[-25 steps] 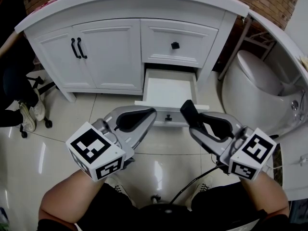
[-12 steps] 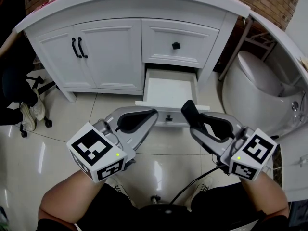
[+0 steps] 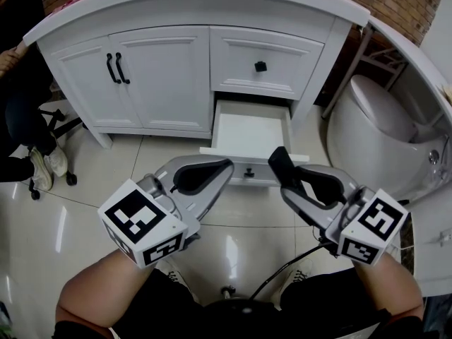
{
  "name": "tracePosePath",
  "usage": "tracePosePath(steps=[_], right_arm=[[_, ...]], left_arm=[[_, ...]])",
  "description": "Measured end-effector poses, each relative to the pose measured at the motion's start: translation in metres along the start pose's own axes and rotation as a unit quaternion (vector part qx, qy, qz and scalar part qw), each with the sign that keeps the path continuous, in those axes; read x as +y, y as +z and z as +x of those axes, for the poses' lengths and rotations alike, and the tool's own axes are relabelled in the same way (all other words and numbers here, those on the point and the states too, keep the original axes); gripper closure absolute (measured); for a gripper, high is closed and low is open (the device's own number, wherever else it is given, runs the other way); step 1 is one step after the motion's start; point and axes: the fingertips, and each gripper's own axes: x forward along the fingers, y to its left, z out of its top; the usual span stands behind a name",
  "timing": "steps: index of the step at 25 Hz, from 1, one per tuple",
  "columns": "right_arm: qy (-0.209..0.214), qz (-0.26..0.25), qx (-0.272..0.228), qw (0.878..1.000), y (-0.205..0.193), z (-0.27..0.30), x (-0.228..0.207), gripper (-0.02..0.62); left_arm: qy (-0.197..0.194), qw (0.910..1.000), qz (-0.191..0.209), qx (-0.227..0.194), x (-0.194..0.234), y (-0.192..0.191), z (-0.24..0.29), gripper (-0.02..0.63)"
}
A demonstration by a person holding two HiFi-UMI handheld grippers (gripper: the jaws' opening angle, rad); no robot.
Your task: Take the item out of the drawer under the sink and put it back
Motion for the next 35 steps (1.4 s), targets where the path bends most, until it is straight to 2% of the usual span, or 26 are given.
tracePosePath(steps=[13,22,35], right_arm=[[-0.010,0.009,-0.004,1.000,0.002,-0.002,-0.007,0.430],[-0.029,-0.032,-0.001,0.999,0.011,0.007,-0.019,0.430],[0.001,-0.018,0.015,1.000,0.028,0.027,-0.029,0.430]], left_arm=[[0.004,1.0000,-0.005,-0.004,0.001,0.002,-0.001,0.600],[0.011,0.9999,-0.008,-0.010,0.007,0.002,-0.002,0.600],[0.008,0.9996,-0.021,-0.018,0.009,0.003,-0.003,0.600]])
